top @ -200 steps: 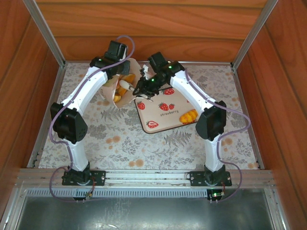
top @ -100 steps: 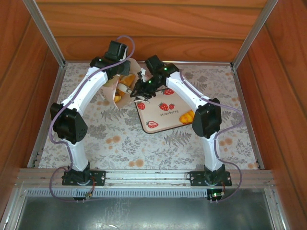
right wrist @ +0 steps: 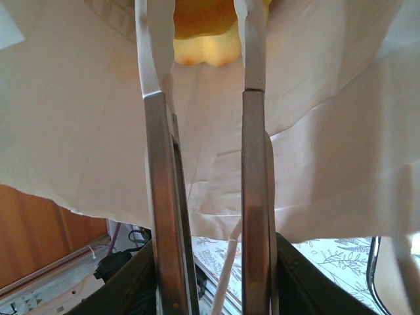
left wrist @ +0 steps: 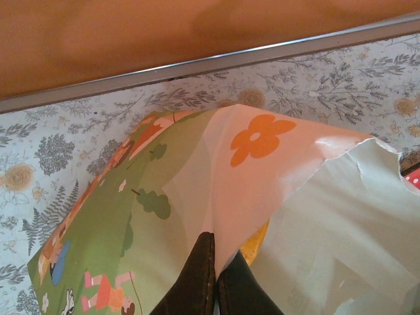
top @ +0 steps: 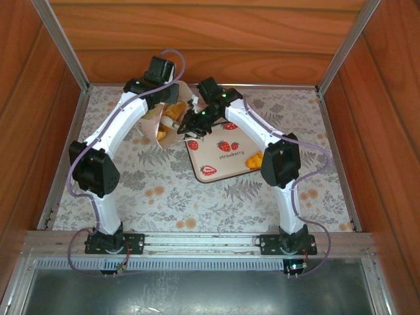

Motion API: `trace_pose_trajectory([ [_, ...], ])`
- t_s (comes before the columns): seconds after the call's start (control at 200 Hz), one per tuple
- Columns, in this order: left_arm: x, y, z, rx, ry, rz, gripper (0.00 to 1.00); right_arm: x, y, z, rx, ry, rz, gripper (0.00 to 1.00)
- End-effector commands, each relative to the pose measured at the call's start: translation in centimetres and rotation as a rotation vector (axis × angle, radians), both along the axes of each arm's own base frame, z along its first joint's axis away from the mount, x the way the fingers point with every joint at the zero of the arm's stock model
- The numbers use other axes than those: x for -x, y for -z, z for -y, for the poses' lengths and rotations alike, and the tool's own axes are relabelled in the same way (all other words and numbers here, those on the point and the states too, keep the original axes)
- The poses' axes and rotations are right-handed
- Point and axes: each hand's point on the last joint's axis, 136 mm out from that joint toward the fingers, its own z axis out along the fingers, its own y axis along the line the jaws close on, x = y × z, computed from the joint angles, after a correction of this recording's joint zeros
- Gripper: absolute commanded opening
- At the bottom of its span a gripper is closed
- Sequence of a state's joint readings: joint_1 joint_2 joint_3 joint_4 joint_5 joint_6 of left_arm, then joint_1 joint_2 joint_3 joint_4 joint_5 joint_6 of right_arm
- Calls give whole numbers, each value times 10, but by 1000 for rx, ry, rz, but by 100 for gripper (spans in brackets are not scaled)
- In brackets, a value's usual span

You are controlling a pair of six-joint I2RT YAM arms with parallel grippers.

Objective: Take the fake bread out of the paper bag

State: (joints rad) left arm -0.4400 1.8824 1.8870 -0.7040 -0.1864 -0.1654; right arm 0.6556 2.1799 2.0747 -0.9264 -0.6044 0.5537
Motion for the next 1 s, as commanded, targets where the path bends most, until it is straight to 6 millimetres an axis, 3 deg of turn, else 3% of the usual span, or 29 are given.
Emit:
trace_pose_trajectory([
  [0.0,8,-17,4,29,8,30,0,3,-10,-8,-37,-18,9,42],
  [0.995,8,-18,5,24,14,35,0,-9,-8,-23,-104,-15,4,44],
])
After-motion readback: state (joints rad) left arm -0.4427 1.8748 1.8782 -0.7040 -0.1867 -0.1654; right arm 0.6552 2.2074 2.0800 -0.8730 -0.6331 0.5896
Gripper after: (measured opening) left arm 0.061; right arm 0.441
